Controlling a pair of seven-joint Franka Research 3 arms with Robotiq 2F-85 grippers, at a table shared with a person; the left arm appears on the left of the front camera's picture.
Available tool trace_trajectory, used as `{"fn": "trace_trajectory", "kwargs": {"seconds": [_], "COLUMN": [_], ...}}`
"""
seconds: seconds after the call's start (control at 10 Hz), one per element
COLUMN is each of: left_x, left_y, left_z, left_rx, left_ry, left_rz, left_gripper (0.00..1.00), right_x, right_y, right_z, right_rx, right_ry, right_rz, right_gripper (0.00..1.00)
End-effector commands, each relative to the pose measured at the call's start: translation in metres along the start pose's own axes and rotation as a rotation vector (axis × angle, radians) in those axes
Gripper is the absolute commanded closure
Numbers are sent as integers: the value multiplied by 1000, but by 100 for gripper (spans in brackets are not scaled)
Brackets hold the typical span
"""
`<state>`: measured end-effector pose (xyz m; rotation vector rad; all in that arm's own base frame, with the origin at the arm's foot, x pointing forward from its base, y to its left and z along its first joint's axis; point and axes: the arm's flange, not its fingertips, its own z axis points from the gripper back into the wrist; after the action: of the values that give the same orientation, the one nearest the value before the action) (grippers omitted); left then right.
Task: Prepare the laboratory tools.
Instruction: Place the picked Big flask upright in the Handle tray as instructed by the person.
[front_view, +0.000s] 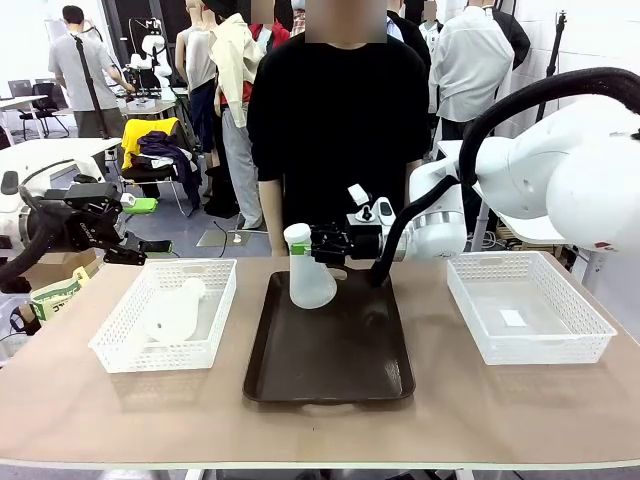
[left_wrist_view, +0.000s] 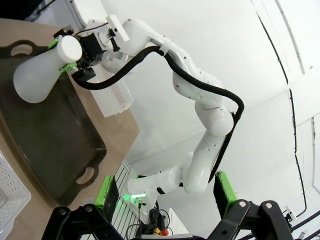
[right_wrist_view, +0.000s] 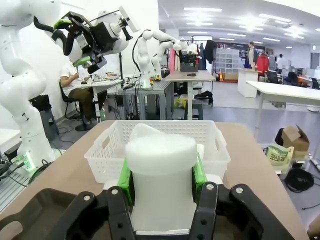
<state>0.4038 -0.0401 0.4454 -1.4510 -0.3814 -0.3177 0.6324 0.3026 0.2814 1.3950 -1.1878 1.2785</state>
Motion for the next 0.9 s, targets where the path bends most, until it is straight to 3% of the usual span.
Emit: {"fn": "trace_trajectory", "kwargs": {"seconds": [0.0,0.1,0.6,0.7,0.8], "left_x": [0,0,0,0,0], "left_y": [-2,-2,-2,-2,-2], "left_z": [1,1,1,1,1], "left_rx": [-8,-8,-8,-8,-8], "left_ry": [-5,-5,-5,-5,-5], "left_rz": [-4,-4,-4,-4,-4], "left_gripper": [0,0,0,0,0], "right_x": [3,2,0,-2,-2], "right_y": [-10,-10,-5,-4,-3], "right_z": [0,0,4,5,6], "right_rx": [-4,-2,-23,-32,-38], "right_ry": [-14,-16,50,69,77], "right_rz": [-23,-28,-48,-67,-74], "right_gripper": [100,100,7,0,0]}}
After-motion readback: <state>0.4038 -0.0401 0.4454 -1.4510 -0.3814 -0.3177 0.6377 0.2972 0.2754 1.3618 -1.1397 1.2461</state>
